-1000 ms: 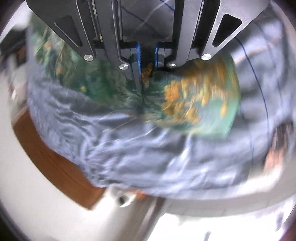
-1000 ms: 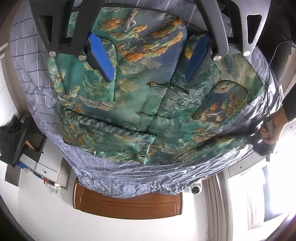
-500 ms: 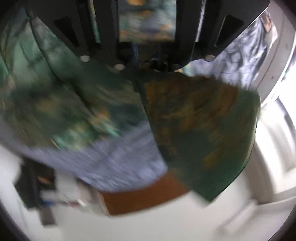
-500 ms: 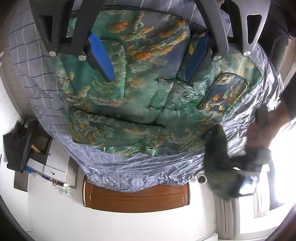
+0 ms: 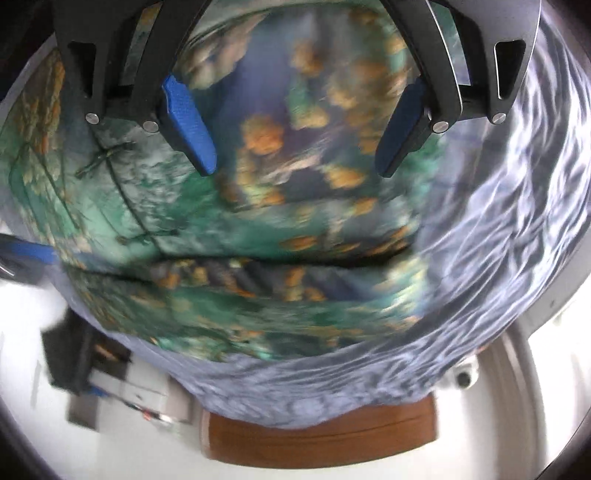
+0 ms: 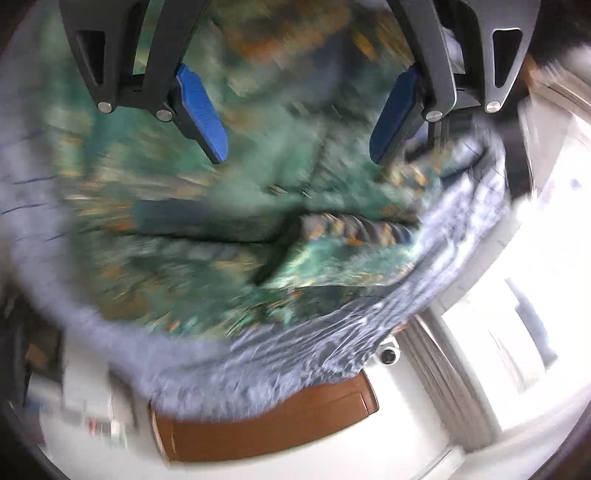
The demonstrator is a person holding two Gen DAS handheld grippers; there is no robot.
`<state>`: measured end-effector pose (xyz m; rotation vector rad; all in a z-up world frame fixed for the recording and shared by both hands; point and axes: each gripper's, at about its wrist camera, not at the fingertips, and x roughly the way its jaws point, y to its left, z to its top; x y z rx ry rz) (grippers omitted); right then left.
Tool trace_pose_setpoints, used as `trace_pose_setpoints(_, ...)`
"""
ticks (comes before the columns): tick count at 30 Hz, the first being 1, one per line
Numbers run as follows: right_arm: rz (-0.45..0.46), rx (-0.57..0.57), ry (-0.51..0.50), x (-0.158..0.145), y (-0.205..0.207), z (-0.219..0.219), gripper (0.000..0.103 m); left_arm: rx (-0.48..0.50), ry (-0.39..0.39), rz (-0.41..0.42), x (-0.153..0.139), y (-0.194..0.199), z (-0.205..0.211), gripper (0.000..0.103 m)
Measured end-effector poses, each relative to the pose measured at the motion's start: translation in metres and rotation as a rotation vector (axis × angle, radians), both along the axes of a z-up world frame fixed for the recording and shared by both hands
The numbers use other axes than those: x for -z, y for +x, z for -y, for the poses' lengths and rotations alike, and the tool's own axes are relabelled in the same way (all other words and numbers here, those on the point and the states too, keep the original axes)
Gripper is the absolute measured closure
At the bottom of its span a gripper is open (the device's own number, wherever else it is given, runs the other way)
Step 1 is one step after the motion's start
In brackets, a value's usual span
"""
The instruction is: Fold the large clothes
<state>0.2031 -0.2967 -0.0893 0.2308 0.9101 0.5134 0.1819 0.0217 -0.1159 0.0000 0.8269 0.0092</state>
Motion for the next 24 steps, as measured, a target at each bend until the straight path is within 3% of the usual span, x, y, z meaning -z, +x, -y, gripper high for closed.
trace_pose_setpoints(5, -0.156, 0.014, 0.092, 0.042, 0.095, -0.038, 0.022, -0.075, -0.072, 0.002, 0.004, -0.005, -0.025, 0.014)
trace_pose_setpoints(9, -0.218, -0.002, 0.081, 0.067, 0.126, -0.067, 0.024, -0.101, -0.094, 0.004, 0.009, -0.017, -0.04, 0.014)
trace_pose_setpoints(10, -0.221, -0.006, 0.061, 0.071, 0.129, -0.075, 0.052, -0.109, -0.096, -0.003, 0.011, -0.019, -0.045, 0.014)
trace_pose_setpoints(11, -0.223, -0.001, 0.028, 0.071, 0.13, -0.08, 0.087, -0.117, -0.099, -0.009, 0.013, -0.02, -0.047, 0.014)
trace_pose_setpoints(14, -0.157, -0.004, -0.014, 0.044, 0.122, -0.085, 0.087, -0.13, -0.129, -0.004, 0.012, -0.027, -0.056, 0.014)
trace_pose_setpoints(18, 0.106, -0.055, -0.124, -0.028, 0.115, -0.093, 0.087, -0.137, -0.185, 0.001, 0.008, -0.025, -0.06, 0.014)
trace_pose_setpoints(19, 0.137, -0.057, -0.144, -0.037, 0.121, -0.094, 0.087, -0.134, -0.198, -0.002, 0.007, -0.023, -0.059, 0.014)
trace_pose_setpoints(21, 0.156, -0.046, -0.173, -0.046, 0.141, -0.091, 0.087, -0.127, -0.212, -0.006, 0.006, -0.02, -0.057, 0.014)
trace_pose_setpoints(24, 0.1, -0.017, -0.232, -0.019, 0.181, -0.09, 0.087, -0.113, -0.194, -0.02, 0.008, -0.019, -0.053, 0.014)
